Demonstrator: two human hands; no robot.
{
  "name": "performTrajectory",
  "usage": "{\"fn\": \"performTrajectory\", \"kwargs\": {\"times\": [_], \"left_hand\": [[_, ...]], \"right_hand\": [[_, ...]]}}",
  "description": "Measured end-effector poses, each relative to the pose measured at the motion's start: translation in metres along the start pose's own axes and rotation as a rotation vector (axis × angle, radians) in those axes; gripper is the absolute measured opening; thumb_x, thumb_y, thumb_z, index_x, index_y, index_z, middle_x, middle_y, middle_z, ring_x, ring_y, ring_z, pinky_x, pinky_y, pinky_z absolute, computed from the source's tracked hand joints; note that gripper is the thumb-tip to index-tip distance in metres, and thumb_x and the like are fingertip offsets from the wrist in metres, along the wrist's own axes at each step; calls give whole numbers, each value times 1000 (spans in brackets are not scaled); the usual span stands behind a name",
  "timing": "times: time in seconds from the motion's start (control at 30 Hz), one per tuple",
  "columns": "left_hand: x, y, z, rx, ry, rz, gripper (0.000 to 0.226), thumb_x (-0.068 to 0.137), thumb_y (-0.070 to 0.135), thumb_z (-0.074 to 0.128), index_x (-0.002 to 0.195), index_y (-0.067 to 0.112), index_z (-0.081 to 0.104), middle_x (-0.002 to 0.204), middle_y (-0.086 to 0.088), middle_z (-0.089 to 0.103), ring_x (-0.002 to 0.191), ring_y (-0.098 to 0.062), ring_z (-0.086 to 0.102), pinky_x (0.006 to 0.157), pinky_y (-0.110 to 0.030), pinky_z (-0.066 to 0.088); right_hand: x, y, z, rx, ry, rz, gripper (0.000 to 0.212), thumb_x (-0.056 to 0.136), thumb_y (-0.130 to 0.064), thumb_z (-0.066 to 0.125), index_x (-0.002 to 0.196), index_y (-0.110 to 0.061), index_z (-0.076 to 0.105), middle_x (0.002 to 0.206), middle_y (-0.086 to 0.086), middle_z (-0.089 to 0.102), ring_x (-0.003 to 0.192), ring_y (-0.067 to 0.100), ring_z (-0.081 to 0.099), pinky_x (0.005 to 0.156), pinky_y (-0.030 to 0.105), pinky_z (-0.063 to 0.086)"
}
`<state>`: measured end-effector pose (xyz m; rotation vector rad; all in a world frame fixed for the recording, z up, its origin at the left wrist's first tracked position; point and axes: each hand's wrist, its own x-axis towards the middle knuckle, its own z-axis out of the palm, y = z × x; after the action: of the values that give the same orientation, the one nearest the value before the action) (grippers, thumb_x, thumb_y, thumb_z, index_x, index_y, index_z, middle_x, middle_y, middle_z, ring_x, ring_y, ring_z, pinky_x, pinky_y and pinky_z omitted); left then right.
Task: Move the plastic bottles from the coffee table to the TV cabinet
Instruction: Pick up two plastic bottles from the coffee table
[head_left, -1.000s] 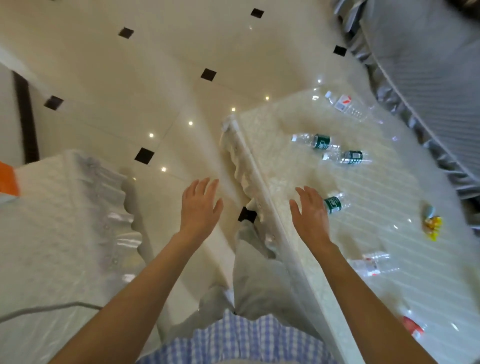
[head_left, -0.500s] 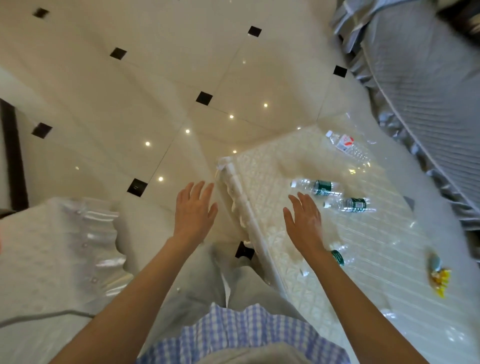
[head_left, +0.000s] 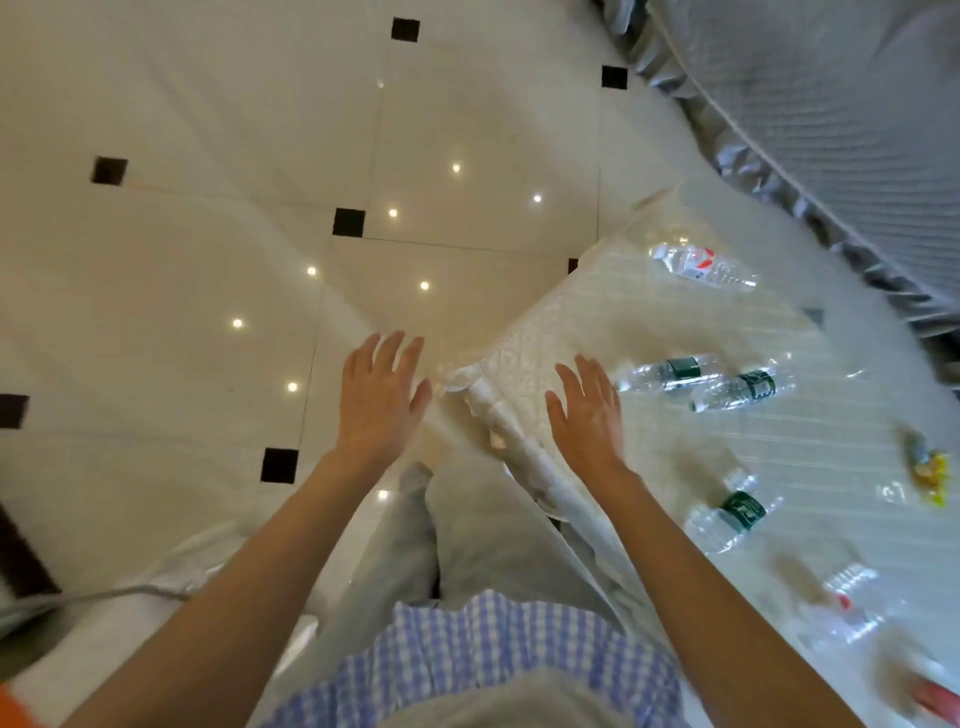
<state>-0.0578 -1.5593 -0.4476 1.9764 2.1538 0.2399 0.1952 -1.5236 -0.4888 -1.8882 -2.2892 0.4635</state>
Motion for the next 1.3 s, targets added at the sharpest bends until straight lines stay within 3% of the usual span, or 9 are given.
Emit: {"fn": "performTrajectory", "kwargs": {"times": [0.1, 0.23, 0.37, 0.47, 0.63, 0.87, 1.03, 1.17, 1.3], "left_hand": [[39, -14, -2, 9, -74, 49, 48, 88, 27, 60, 131, 9, 50, 134, -16, 51, 126, -40, 43, 102, -52, 35], [96, -19, 0, 6, -154, 155, 48, 90, 27, 56, 133, 8, 48, 136, -16, 50, 127, -39, 41, 105, -52, 33], [163, -14, -2, 46, -210, 269, 49, 91, 31, 53, 134, 9, 47, 136, -15, 49, 127, -38, 41, 105, -52, 34], [217, -8, -9, 64, -219, 371, 49, 91, 32, 51, 134, 9, 46, 136, -15, 49, 127, -37, 41, 105, -51, 34], [300, 9, -15, 89, -205, 536, 46, 90, 29, 52, 130, 7, 50, 132, -17, 52, 123, -39, 45, 101, -52, 37], [385, 53, -10, 125, -274, 759, 47, 90, 30, 52, 132, 9, 50, 132, -16, 51, 123, -36, 45, 101, -51, 37], [444, 86, 5, 95, -283, 925, 47, 88, 27, 57, 130, 6, 52, 131, -17, 52, 118, -36, 48, 99, -50, 39], [489, 117, 20, 85, -336, 1054, 46, 88, 26, 58, 130, 6, 52, 132, -17, 52, 119, -38, 47, 100, -50, 38], [517, 155, 42, 93, -384, 1165, 51, 85, 34, 42, 126, 8, 56, 129, -17, 54, 117, -39, 49, 99, -49, 40]], "right_hand": [[14, -9, 11, -6, -3, 58, 35, 93, -21, 55, 125, -6, 56, 137, 21, 49, 131, 39, 42, 103, 52, 37], [43, -16, 21, -6, 43, 151, 39, 95, -28, 41, 122, -6, 58, 133, 22, 53, 128, 39, 46, 100, 49, 40], [78, -17, 25, 15, 71, 274, 34, 94, -22, 53, 123, -5, 56, 134, 22, 51, 127, 39, 45, 100, 51, 42], [100, -16, 17, 26, 75, 394, 36, 92, -20, 57, 125, -5, 55, 135, 23, 50, 129, 39, 44, 103, 51, 38], [126, -16, 1, 32, 99, 564, 41, 97, -29, 43, 130, -7, 51, 138, 21, 48, 132, 38, 41, 105, 50, 36], [172, -10, -24, 91, 228, 800, 42, 94, -25, 53, 133, -7, 50, 140, 22, 45, 134, 39, 36, 108, 53, 34], [202, -1, -32, 82, 256, 954, 45, 99, -30, 44, 139, -9, 43, 147, 18, 38, 141, 34, 25, 114, 45, 19], [225, 6, -28, 73, 328, 1118, 43, 97, -28, 49, 135, -7, 47, 143, 20, 42, 138, 37, 31, 112, 49, 27], [243, 16, -13, 124, 423, 1275, 42, 93, -24, 56, 130, -5, 50, 138, 23, 46, 134, 40, 35, 106, 55, 36]]}}
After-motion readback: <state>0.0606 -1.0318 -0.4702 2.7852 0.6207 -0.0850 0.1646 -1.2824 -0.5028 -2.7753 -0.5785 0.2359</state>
